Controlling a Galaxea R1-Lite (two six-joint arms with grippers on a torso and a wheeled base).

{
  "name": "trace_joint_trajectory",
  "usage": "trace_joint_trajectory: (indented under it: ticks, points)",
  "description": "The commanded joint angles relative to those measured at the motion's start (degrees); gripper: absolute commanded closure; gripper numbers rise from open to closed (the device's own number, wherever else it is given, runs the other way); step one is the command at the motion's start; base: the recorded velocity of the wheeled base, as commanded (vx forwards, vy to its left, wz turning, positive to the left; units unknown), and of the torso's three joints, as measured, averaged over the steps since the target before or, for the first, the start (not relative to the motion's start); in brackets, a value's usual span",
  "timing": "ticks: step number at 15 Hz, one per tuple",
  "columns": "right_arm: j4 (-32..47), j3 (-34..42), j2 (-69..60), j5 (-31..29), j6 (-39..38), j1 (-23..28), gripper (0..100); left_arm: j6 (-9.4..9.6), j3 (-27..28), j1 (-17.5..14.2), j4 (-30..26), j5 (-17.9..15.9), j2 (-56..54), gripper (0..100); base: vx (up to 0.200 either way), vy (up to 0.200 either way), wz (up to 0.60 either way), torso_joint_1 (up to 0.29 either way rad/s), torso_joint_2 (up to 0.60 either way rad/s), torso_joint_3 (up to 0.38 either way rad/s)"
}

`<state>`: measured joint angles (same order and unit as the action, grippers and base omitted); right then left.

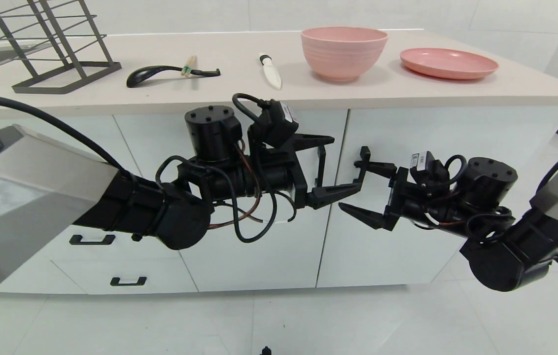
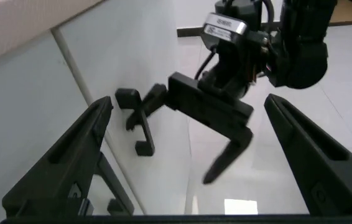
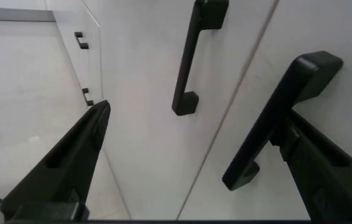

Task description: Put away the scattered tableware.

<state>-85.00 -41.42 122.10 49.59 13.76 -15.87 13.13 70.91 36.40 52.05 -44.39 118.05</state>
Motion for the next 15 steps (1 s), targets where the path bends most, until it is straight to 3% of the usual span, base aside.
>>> trace_joint_trajectory:
  ticks: [1,3,5,7,9,11,13,15]
  points:
    - [0.01,0.91,-0.28,2.88,-0.05,-0.91,0,-0.30,2.92,-0.10,-0.73,0.79,1.65,0,0.000,0.000,0.00,0.000,0.00,0.000]
    - [0.01,3.10,-1.52,5.60,-0.23,-0.74,0,-0.65,2.74,-0.01,-0.81,2.64,1.92,0,0.000,0.000,0.00,0.000,0.00,0.000]
    - [0.01,6.36,-4.68,6.57,-0.32,-0.39,0,-2.93,2.74,0.51,-0.29,3.69,1.92,0,0.000,0.000,0.00,0.000,0.00,0.000]
    - [0.01,10.66,-8.19,6.66,-0.23,-0.56,0,-3.72,3.00,1.83,-0.29,6.15,1.92,0,0.000,0.000,0.00,0.000,0.00,0.000]
    - [0.01,13.12,-10.30,6.66,-0.05,-0.74,0,-3.72,3.00,2.97,0.33,5.71,2.53,0,0.000,0.000,0.00,0.000,0.00,0.000]
    - [0.19,18.75,-13.29,6.66,0.30,-0.74,0,-3.99,4.41,7.02,3.84,5.45,4.73,0,0.000,0.000,0.00,0.000,0.00,0.000]
    - [0.19,20.68,-13.82,6.66,0.48,-0.48,0,-4.87,6.78,9.04,4.20,5.63,6.49,0,0.000,0.000,0.00,0.000,0.00,0.000]
    - [0.37,22.09,-13.73,6.40,1.09,0.05,0,-7.15,7.66,13.96,9.82,5.98,10.53,0,0.000,0.000,0.00,0.000,0.00,0.000]
